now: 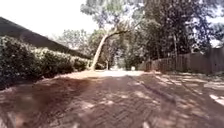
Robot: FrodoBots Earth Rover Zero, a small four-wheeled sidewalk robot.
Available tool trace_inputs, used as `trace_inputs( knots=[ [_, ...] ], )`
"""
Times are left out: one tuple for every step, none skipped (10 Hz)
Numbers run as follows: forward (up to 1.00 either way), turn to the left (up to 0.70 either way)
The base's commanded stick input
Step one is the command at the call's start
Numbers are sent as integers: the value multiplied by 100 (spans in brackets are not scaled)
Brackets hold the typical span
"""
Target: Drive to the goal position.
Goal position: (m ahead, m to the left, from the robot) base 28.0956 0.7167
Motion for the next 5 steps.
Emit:
trace_inputs(
  knots=[
    [70,0],
    [70,0],
    [70,0],
    [70,0],
    [70,0]
  ],
)
